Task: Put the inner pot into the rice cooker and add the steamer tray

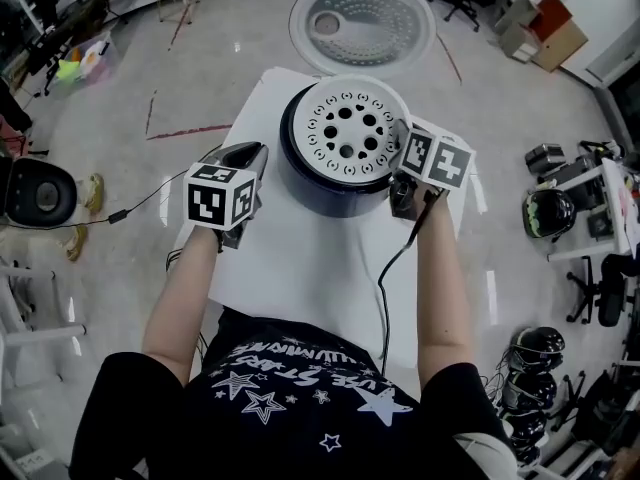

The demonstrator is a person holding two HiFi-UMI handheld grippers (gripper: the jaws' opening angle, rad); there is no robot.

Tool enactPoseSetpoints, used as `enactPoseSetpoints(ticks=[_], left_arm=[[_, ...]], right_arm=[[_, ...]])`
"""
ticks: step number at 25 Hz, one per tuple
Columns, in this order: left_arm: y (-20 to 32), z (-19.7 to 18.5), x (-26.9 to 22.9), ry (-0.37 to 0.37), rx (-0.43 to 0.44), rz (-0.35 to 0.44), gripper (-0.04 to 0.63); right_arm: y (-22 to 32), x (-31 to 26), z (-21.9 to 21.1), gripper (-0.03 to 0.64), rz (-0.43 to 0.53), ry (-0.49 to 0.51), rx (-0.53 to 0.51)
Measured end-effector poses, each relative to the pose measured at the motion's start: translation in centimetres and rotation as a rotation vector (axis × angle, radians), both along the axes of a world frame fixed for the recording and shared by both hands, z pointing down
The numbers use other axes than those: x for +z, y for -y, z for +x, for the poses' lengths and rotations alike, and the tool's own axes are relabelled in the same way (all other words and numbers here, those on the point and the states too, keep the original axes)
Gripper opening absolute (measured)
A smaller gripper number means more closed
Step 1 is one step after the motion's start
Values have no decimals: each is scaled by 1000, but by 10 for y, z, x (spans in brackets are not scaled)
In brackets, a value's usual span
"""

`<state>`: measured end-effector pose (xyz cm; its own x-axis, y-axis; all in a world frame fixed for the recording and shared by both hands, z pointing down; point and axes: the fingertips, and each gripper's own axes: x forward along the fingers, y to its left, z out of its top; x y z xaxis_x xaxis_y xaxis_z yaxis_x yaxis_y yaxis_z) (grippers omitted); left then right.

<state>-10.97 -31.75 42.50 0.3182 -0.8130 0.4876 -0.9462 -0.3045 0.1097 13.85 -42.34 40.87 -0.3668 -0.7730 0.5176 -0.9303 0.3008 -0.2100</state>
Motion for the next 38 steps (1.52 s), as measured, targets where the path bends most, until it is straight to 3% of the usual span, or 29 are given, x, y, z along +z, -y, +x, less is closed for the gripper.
enactPoseSetpoints(ticks=[4,12,20,26,32,38], left_arm=[[-12,4,5,2,-29,-11,38],[-25,-3,7,-4,-48,-25,38],[-49,-4,19,-25,-60,-23,38],[-111,-20,25,-38,-110,-24,38],[-185,-43,27,-51,-182,-39,38],[-245,-33,26,-57,-218,-26,38]], right_arm=[[-3,4,-2,125,6,-34,-56],[-14,-3,-5,218,46,11,-81],[-30,-23,-6,227,175,6,-84],[-73,-40,-29,180,279,-10,-81],[-135,-38,-60,26,277,15,-114],[-199,-25,-66,25,241,40,-170]])
